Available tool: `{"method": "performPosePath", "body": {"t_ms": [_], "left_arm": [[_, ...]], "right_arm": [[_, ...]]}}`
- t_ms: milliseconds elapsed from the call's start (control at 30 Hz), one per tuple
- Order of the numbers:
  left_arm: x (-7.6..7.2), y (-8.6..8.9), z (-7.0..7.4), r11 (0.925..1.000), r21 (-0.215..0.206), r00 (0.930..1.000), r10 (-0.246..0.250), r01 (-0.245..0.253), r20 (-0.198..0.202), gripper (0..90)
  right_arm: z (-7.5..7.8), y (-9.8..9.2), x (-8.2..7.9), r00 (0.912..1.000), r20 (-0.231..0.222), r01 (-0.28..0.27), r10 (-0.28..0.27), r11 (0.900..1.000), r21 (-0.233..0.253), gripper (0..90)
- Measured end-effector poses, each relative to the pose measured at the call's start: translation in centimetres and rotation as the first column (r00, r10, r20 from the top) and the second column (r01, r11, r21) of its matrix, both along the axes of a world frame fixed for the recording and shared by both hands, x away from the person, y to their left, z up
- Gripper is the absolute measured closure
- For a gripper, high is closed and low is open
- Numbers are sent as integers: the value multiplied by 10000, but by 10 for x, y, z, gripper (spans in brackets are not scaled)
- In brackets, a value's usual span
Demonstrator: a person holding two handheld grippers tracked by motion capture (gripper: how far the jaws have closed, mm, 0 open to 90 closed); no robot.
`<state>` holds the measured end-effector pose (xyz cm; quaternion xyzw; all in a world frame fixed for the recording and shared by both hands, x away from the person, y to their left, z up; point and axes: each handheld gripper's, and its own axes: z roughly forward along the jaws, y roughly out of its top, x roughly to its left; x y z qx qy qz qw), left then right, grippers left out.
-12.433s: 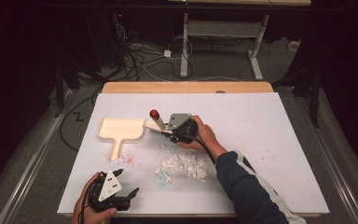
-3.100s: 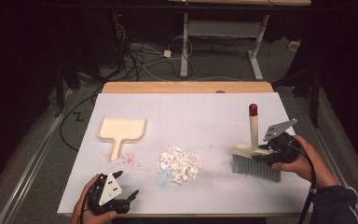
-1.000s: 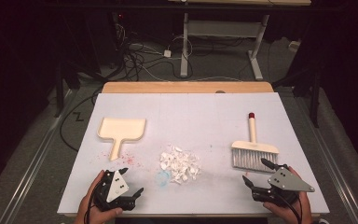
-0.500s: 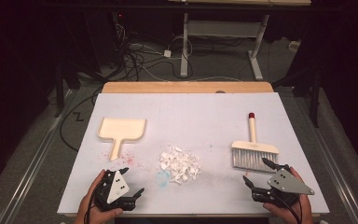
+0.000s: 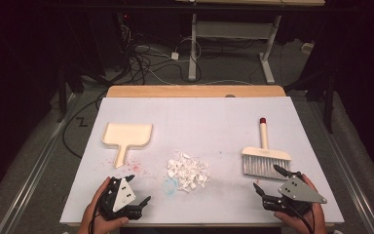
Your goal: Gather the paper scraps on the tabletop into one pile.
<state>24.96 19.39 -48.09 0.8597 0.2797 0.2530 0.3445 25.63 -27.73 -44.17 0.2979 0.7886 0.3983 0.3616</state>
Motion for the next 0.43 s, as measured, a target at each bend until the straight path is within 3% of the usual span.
{"method": "performPosePath", "body": {"t_ms": [433], "left_arm": [[4, 0, 0, 9999, -111, 9999, 100, -100, 0, 161]], "right_arm": [[-1, 1, 2, 10000, -45, 37, -37, 10000, 56, 191]]}}
